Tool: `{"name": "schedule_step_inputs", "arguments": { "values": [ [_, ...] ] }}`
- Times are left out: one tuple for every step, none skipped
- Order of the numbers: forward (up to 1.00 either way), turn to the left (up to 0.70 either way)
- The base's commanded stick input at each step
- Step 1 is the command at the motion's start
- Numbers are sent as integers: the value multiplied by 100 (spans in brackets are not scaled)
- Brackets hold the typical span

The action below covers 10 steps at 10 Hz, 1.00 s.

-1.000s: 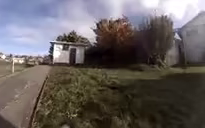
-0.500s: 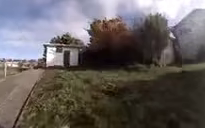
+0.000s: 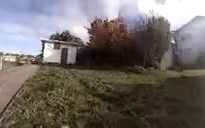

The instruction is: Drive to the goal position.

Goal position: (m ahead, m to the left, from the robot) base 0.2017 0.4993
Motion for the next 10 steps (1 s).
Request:
{"name": "schedule_step_inputs", "arguments": {
  "values": [
    [70, -14],
    [70, -14],
    [70, -14],
    [70, -14],
    [70, -10],
    [70, -5],
    [70, 0],
    [70, 0],
    [70, 0],
    [70, 0]
  ]
}}
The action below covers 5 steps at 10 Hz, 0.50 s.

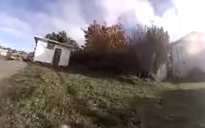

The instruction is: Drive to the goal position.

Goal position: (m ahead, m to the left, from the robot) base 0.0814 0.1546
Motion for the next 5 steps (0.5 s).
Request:
{"name": "schedule_step_inputs", "arguments": {
  "values": [
    [70, 0],
    [70, 0],
    [70, 0],
    [70, 0],
    [70, 0]
  ]
}}
